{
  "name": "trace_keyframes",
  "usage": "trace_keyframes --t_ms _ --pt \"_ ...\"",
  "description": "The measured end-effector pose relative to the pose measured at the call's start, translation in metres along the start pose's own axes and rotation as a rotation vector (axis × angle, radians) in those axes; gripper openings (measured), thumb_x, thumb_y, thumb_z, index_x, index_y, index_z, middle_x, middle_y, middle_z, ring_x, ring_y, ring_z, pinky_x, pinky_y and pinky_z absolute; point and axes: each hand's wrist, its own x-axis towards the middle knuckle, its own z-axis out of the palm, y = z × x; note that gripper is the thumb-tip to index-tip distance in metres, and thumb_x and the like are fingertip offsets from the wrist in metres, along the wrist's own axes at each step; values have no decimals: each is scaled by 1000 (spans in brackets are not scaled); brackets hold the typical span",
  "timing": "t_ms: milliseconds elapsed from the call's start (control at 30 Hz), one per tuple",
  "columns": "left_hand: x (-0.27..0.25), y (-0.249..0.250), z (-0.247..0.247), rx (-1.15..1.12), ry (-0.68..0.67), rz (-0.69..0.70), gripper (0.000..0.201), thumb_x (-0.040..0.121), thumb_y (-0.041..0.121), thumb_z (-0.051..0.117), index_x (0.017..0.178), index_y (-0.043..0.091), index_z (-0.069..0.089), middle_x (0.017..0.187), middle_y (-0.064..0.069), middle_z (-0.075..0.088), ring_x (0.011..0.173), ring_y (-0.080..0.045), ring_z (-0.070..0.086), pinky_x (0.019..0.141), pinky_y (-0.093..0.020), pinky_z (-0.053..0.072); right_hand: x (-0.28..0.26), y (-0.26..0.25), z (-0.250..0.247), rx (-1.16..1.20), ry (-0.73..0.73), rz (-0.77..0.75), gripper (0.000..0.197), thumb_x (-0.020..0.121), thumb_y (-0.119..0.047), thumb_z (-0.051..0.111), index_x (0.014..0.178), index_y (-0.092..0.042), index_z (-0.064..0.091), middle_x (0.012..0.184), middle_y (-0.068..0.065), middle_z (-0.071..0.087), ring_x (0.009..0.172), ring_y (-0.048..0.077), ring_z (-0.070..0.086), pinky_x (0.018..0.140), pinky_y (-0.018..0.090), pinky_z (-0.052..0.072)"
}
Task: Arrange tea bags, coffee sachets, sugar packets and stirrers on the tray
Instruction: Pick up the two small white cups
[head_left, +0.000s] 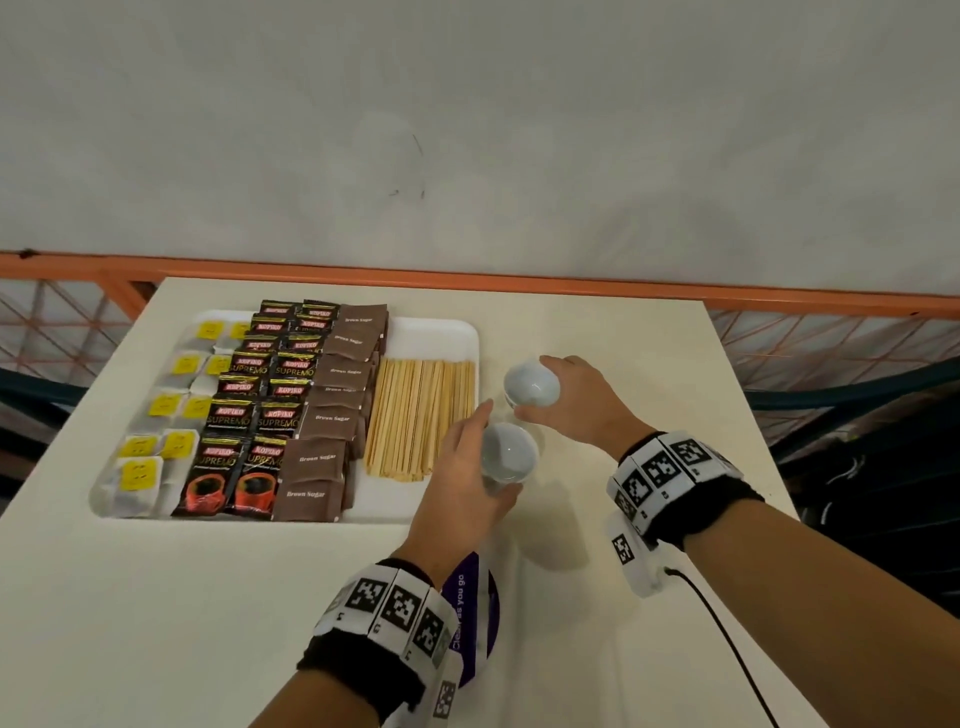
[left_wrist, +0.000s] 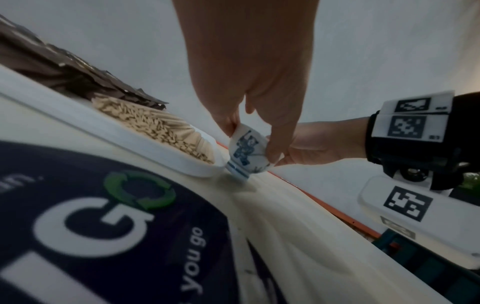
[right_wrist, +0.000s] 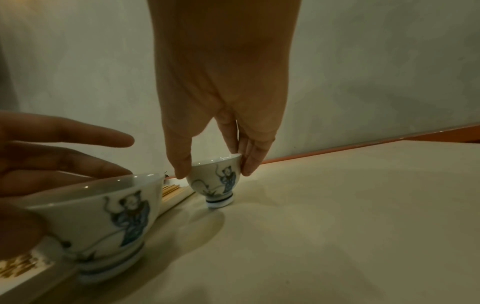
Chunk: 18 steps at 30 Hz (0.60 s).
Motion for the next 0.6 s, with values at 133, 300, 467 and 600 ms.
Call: trace_keyframes --t_ms 133,300,467,600 --pt "7 -4 5 -75 28 -41 84 76 19 76 144 21 27 140 1 38 128 -14 38 106 -25 28 10 -1 4 25 14 -37 47 70 -35 76 101 -11 51 104 10 57 87 19 45 74 27 33" --pt "8 -7 11 -138 30 -53 85 75 19 77 143 24 26 137 3 39 122 -8 40 106 -24 31 12 -4 6 51 45 -45 52 73 -34 75 112 -8 52 101 4 52 89 17 42 77 26 31" --pt "8 -7 14 -157 26 -42 83 75 20 76 143 22 28 135 7 37 120 -3 36 106 -22 29 13 -7 8 45 64 -62 44 74 -32 74 104 -7 54 91 1 48 85 17 40 75 26 29" --pt "9 -9 15 -130 34 -27 81 76 20 75 142 25 29 132 11 36 113 5 33 96 -9 22 15 -6 10 75 70 -48 44 73 -32 74 104 -8 54 92 2 48 85 17 40 75 27 30"
